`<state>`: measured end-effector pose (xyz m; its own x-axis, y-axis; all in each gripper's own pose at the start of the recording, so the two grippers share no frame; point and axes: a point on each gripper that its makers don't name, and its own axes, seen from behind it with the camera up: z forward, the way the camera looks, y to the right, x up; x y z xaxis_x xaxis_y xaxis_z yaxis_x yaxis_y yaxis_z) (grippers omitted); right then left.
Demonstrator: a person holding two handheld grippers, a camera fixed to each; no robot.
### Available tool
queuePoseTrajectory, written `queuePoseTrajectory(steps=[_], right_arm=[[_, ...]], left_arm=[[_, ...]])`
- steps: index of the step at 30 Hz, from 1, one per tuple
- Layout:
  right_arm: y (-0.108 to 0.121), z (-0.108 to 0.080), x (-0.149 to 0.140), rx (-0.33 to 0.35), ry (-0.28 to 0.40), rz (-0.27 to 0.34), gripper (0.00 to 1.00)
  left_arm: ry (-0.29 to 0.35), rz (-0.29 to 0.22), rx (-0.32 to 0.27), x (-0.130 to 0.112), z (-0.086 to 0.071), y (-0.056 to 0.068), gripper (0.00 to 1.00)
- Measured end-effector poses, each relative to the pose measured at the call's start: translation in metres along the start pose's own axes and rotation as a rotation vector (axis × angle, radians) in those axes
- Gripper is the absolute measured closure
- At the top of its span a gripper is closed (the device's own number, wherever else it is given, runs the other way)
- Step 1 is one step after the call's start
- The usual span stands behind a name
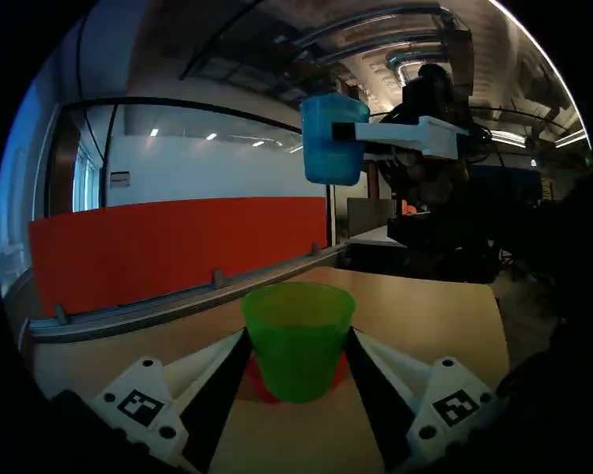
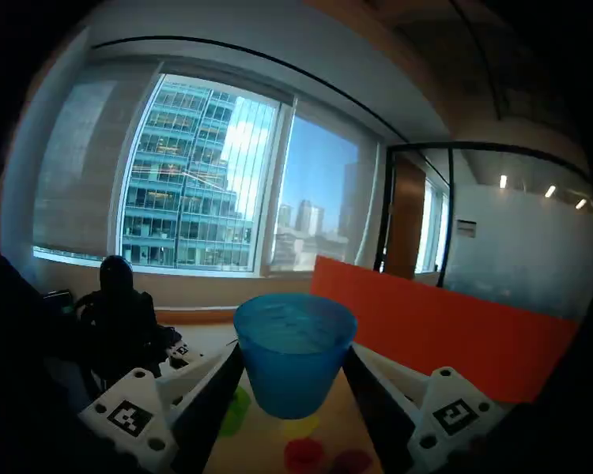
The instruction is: Pour water
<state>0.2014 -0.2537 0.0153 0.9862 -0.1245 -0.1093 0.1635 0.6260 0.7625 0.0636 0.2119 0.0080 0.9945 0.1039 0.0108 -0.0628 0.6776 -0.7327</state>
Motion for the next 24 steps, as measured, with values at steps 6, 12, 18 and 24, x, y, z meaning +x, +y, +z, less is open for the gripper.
queuePoseTrajectory(steps=[6, 12, 18, 24], right_arm=[[0.006, -0.011, -0.008, -0.009, 0.001, 0.023, 0.15], [0.012, -0.022, -0.018, -0.018, -0.003, 0.034, 0.14], [0.012, -0.027, -0.021, -0.017, -0.006, 0.042, 0.14], [0.01, -0.029, -0.023, -0.007, -0.01, 0.05, 0.13]], left_arm=[[-0.005, 0.002, 0.012, -0.001, -0.003, -0.004, 0.19], [-0.004, 0.0, 0.022, 0.0, -0.007, -0.008, 0.19], [-0.007, 0.002, 0.03, 0.0, -0.009, -0.011, 0.19], [-0.011, 0.0, 0.028, -0.001, -0.01, -0.012, 0.19]])
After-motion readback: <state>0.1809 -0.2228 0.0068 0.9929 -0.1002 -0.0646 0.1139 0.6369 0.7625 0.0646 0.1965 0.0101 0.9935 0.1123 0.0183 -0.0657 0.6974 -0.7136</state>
